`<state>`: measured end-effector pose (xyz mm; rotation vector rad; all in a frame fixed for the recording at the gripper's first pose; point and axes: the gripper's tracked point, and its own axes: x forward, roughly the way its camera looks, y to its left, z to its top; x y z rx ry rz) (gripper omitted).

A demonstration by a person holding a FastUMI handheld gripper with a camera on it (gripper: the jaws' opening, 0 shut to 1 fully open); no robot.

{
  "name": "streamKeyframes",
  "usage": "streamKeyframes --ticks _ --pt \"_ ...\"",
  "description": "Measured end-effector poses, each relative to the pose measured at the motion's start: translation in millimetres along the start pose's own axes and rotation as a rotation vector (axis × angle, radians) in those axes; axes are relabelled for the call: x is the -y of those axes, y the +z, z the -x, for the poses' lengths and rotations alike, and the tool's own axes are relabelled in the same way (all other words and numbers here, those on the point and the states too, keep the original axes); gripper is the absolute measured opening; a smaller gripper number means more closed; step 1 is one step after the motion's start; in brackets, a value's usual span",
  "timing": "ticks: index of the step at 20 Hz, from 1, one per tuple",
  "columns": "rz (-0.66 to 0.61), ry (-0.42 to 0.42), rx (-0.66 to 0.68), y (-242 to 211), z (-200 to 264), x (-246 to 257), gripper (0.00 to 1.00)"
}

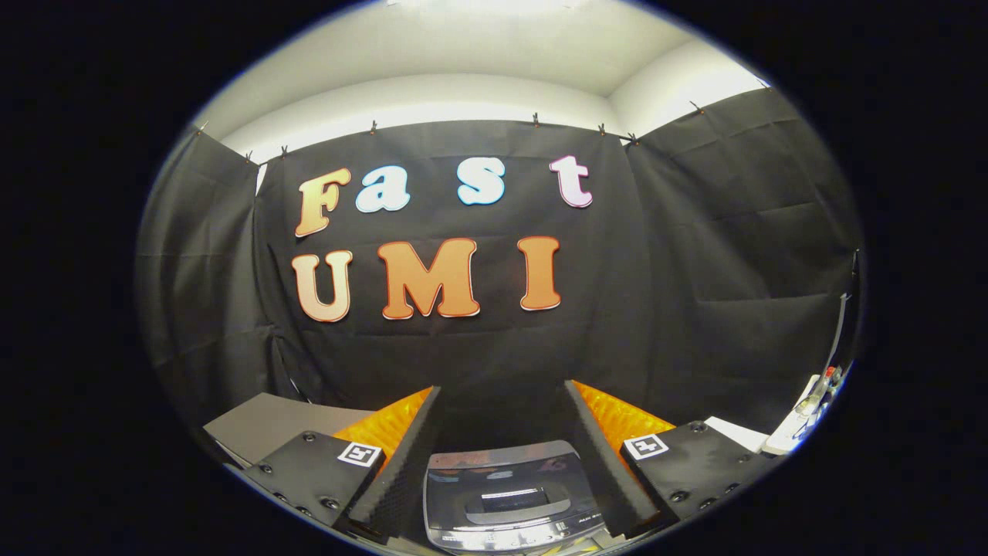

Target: Put the clothes into the washing machine and then close the washing machine lid.

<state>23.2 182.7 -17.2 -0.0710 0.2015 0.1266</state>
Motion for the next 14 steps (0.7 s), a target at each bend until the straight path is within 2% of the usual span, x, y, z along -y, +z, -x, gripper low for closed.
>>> streamKeyframes --ticks 7,14 --pt "-0.003 0.003 0.077 40 21 28 0.98" --pt "0.002 0.025 0.078 52 33 90 0.98"
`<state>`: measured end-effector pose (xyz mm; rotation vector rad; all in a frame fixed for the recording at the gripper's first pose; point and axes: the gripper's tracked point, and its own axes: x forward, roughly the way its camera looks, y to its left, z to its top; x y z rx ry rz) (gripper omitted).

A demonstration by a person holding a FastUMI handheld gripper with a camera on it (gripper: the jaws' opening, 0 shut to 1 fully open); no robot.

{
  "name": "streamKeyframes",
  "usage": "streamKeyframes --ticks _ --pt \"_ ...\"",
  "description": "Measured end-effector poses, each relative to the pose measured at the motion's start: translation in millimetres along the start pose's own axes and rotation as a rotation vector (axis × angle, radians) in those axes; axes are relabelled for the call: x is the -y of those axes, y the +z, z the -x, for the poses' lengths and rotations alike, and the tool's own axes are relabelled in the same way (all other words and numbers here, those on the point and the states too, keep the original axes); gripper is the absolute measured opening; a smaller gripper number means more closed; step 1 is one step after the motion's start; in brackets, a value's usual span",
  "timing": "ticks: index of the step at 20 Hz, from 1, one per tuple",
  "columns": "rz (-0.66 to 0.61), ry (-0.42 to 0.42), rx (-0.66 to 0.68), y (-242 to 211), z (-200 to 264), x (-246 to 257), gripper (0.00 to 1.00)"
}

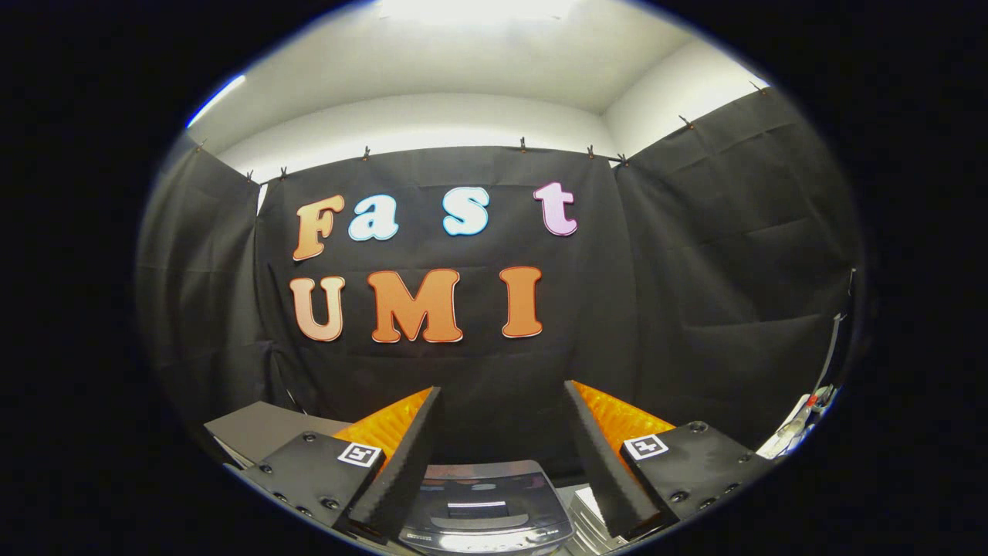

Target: Put the clothes into the washing machine and then close the washing machine lid.

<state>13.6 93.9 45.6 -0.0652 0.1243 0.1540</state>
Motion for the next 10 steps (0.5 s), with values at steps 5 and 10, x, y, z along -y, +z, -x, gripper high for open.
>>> streamKeyframes --ticks 5,10 --pt "-0.008 0.01 0.007 0 5 29 0.98" --pt "-0.02 0.004 0.006 -4 8 52 0.98"
